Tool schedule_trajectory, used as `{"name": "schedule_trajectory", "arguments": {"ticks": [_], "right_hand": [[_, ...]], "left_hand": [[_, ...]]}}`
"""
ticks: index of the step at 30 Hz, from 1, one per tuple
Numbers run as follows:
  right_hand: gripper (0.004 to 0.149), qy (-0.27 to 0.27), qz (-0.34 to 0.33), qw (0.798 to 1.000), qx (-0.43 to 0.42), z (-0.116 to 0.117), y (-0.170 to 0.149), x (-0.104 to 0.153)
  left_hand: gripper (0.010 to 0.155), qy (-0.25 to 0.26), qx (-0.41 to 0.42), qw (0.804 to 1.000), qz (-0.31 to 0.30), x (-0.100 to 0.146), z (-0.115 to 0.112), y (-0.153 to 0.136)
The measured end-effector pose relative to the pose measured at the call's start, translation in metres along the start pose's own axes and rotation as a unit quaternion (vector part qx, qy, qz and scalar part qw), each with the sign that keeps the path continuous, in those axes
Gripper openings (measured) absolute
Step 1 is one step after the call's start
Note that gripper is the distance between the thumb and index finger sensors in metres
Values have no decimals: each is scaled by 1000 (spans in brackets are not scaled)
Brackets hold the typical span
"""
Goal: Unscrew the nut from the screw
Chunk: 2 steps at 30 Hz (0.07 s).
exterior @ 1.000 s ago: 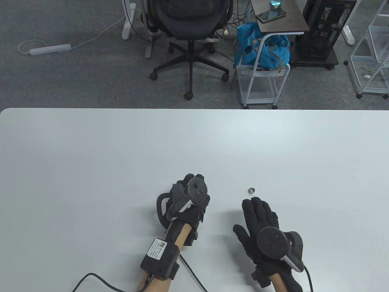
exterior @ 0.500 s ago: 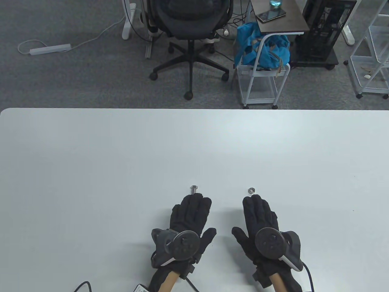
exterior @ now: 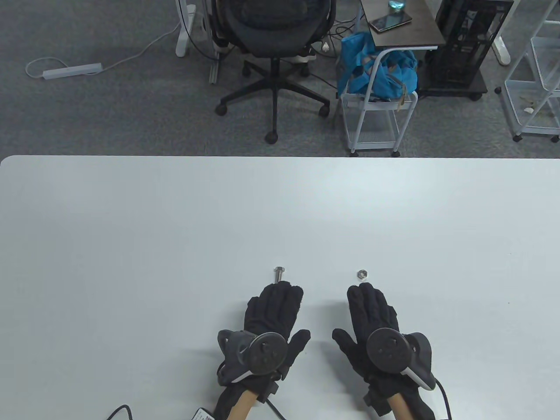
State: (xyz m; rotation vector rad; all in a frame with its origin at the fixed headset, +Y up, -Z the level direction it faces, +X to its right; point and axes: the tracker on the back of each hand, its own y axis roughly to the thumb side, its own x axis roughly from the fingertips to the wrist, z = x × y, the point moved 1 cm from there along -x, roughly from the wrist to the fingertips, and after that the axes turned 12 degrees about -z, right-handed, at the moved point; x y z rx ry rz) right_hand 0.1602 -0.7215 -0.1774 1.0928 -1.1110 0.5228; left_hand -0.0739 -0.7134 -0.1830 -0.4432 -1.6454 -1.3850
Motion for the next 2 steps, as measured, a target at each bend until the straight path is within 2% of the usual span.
{"name": "schedule_trajectory", "arguments": {"ticks": [2], "right_hand": [[89, 6, 0, 1000, 0, 1, 1, 0]], "left_hand": [[86, 1, 2, 1000, -1, 0, 0, 0]]}}
